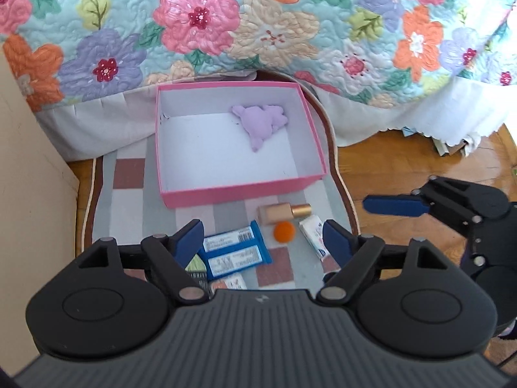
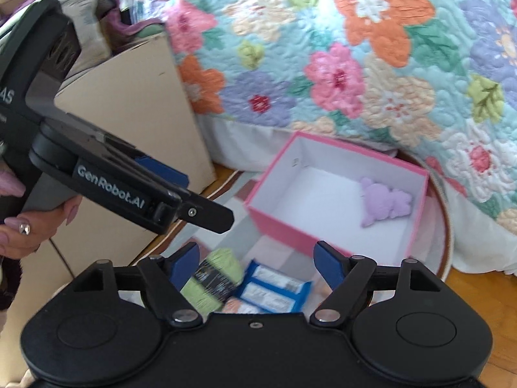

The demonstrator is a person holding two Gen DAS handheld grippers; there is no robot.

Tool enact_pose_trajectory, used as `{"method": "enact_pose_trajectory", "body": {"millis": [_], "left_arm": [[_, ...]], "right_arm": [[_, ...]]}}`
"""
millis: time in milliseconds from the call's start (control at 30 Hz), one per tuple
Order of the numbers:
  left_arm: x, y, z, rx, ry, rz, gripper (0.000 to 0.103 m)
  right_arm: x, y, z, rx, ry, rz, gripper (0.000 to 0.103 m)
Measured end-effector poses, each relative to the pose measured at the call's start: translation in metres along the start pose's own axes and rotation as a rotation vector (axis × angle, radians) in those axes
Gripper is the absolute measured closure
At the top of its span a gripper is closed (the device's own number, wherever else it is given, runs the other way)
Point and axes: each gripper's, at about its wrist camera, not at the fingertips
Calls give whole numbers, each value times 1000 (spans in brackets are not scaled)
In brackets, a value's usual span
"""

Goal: Organize objects
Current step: 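Move the left tool to the green yarn skein and close on it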

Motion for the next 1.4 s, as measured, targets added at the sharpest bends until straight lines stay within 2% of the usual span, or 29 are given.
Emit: {"method": "enact_pose_trajectory", "body": {"millis": [167, 267, 333, 400, 500, 600, 700, 867, 1067, 1167, 1300, 1400], "left_arm": [[19, 15, 6, 9, -8, -24, 16], [28, 11, 10, 22, -46, -8, 15], [31, 4, 14, -9, -53, 3, 15], [34, -2, 20, -17, -55, 14, 15], [41, -11, 34, -18, -33, 23, 15], [52, -23, 48, -15, -20, 36, 13], [64, -39, 62, -4, -11, 49, 12], [82, -72, 89, 5, 56, 77, 12], [95, -113, 118, -23, 87, 122, 12], [106, -127, 131, 8, 134, 145, 12], [121, -143, 138, -14, 155, 165, 12], [128, -148, 144, 5, 199, 170, 12]], "right_arm": [[16, -4, 22, -43, 34, 34, 14], [25, -14, 33, -57, 53, 58, 10], [31, -24, 40, -43, 59, 73, 10], [36, -34, 44, -68, 57, 85, 10], [45, -47, 47, -121, 29, 66, 10], [54, -64, 50, -102, 7, 45, 10], [60, -86, 48, -89, -31, 70, 10], [73, -123, 40, -88, -109, 116, 10], [92, -164, 45, -114, -104, 190, 10], [105, -180, 48, -97, -115, 183, 10], [117, -198, 55, -70, -96, 154, 11], [125, -208, 56, -78, -113, 156, 14]]}}
Point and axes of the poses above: each gripper's, at about its wrist camera, not at the fingertips, and y roughly against the way its jaws point, z to its left, x to its underside, and after that the axes turned 9 degrees about -z, right-handed
